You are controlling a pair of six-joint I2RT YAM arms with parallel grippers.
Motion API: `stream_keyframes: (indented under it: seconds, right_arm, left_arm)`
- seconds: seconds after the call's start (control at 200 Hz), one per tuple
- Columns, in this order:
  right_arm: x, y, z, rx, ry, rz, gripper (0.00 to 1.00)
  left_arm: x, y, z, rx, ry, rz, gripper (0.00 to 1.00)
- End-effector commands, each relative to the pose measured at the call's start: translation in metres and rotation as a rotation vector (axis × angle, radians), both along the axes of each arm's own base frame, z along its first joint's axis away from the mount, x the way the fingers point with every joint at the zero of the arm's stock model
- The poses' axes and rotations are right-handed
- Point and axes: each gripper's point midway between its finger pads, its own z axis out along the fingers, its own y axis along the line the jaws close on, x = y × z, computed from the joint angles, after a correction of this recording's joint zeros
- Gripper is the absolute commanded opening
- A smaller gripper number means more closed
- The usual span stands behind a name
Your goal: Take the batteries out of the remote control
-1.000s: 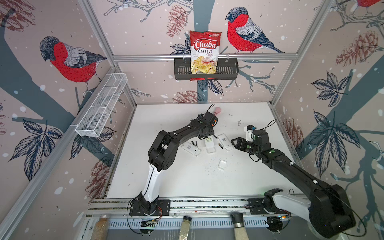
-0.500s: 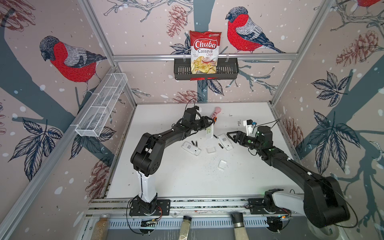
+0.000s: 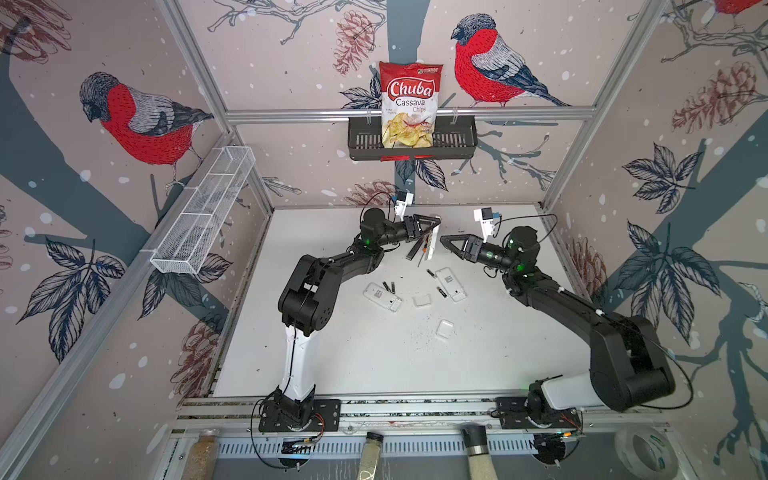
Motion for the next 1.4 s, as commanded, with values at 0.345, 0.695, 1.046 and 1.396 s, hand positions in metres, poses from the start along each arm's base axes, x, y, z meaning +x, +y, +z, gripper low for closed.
stream_keyframes:
  seconds: [0.345,0.695,1.046,1.396]
  right_arm:
    - [0.015,0.018,0.005,-0.061,-0.045,0.040,0.87]
    - [0.022,0.023,0.004,-0.042,-0.037,0.047,0.79]
    - [0.030,0.028,0.001,-0.002,-0.012,0.054,0.72]
    - [0.031,0.035,-0.005,0.017,0.017,0.072,0.59]
  left_arm:
    - [-0.019,0.003,0.046,-0.151,-0.101,-0.126,0.40]
    - [-0.021,0.005,0.046,-0.184,-0.091,-0.147,0.40]
    - [-0.023,0.006,0.037,-0.202,-0.072,-0.155,0.39]
    - [-0.024,0.006,0.033,-0.209,-0.064,-0.157,0.39]
